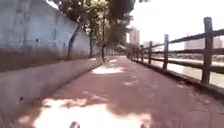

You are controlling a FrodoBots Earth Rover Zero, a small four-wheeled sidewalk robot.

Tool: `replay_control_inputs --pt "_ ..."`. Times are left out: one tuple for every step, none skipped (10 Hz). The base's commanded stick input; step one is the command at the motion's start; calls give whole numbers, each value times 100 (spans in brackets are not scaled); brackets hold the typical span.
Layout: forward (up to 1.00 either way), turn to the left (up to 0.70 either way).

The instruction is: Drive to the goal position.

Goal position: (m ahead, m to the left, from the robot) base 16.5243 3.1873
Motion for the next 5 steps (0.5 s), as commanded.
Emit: replay_control_inputs --pt "70 0" --pt "70 0" --pt "70 0" --pt "70 0" --pt "70 0"
